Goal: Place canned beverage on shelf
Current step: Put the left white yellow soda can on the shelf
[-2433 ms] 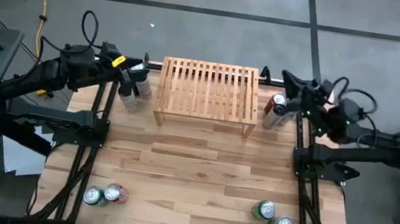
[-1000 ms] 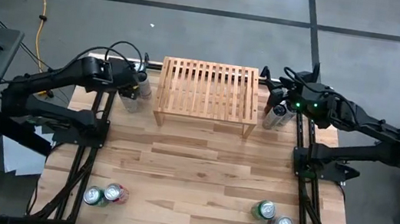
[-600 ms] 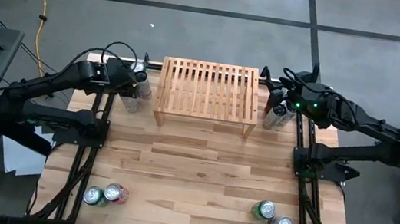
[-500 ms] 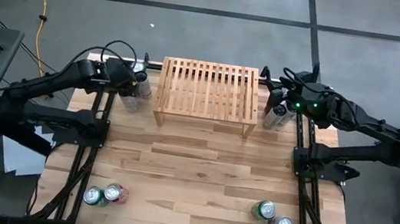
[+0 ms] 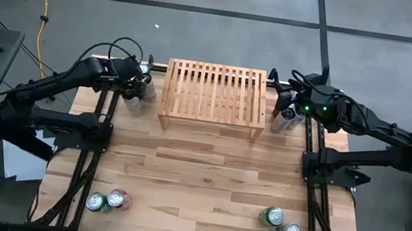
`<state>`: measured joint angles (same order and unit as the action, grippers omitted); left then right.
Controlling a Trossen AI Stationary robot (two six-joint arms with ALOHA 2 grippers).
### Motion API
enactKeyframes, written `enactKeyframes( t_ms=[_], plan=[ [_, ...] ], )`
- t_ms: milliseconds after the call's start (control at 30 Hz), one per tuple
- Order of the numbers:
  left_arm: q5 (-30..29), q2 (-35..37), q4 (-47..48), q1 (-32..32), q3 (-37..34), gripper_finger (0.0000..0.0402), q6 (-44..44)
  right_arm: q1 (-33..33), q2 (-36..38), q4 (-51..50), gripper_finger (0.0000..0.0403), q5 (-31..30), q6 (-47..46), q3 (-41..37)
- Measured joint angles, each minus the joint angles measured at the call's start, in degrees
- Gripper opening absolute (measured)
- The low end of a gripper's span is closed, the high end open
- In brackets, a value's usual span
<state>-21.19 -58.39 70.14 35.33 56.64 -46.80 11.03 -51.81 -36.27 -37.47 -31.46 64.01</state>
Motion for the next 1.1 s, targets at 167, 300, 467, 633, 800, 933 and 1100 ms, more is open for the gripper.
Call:
enactKeyframes(
  t_ms=[167,300,467,633,800,933,1100],
  plan=[
    [2.3,0.0,-1.2,1.2,-1.3,0.0326,1.5,0.0,0.0,0.0,0.0272,0.0,0.0,0.0],
    [6.7,0.6,-3.8,2.6,-4.9,0.0326,1.4,0.0,0.0,0.0,0.0272,0.0,0.0,0.0],
    [7.2,0.6,-5.3,2.9,-7.8,0.0326,0.4,0.0,0.0,0.0,0.0272,0.0,0.0,0.0],
    [7.2,0.6,-7.7,2.9,-10.1,0.0326,0.0,0.0,0.0,0.0,0.0272,0.0,0.0,0.0],
    [7.3,0.5,-10.2,2.9,-11.8,0.0326,-1.1,0.0,0.0,0.0,0.0272,0.0,0.0,0.0],
    [7.2,0.6,-10.2,2.9,-11.8,0.0316,-1.0,0.0,0.0,0.0,0.0272,0.0,0.0,0.0],
    [7.2,1.4,-9.6,2.8,-11.6,0.0258,0.4,0.0,0.0,0.0,0.0272,-0.1,0.0,0.0]
  ],
)
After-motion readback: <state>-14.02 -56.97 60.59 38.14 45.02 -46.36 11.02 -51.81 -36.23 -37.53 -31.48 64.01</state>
